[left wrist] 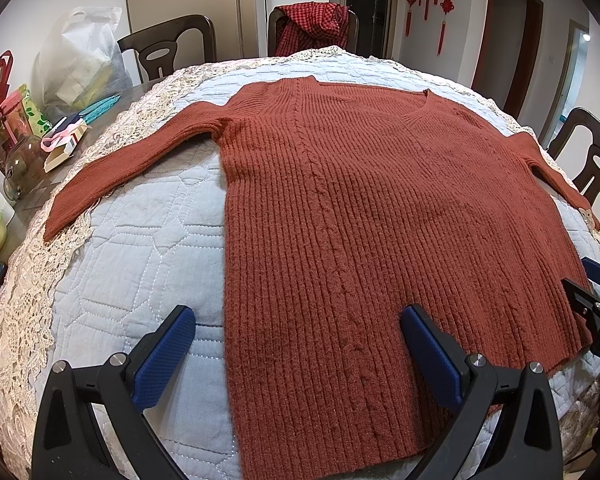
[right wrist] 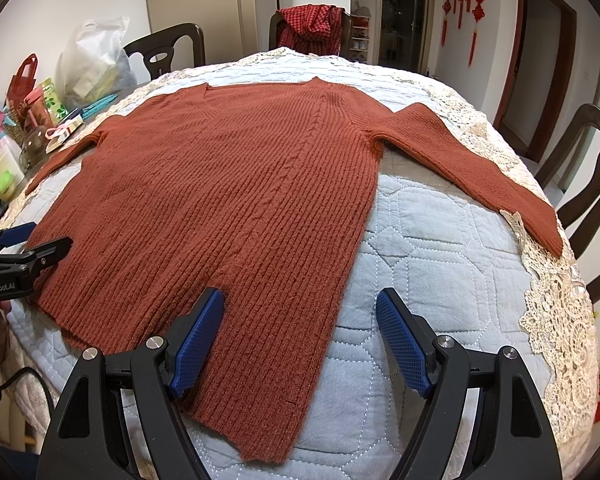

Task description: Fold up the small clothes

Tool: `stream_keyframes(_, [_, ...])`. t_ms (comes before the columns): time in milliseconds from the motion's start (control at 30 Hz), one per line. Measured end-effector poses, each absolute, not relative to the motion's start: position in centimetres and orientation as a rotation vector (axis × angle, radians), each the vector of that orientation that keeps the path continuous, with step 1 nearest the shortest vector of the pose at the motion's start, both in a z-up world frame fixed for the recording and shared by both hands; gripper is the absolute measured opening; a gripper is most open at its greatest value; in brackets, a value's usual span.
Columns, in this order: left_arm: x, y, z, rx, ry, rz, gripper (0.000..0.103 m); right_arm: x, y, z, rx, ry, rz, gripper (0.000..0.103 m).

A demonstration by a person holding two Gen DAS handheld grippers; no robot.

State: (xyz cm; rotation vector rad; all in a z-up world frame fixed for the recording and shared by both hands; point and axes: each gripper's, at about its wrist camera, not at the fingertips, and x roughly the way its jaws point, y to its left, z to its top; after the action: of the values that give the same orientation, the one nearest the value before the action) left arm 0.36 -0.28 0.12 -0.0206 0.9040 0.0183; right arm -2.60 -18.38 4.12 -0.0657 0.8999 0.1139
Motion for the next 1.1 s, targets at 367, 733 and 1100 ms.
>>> stream_keyframes(367, [0.31, -0.22, -0.01, -0.022, 0.909, 0.02, 0.103, -2.44, -18.14, 4.08, -0.065, 0.91, 0.103, 0.078])
stream_keyframes(733, [0.29, -0.22, -0.09, -0.023, 0.911, 0.018, 0.103, -2.42, -18.22, 4.12, -0.06, 0.922, 0.11, 0.079])
stream_keyframes(1100, [0.25, -0.3, -0.12, -0.021, 0.911, 0.018, 0.103, -2.45, -18.48, 4.37, -0.07, 0.941, 0.147, 0.078])
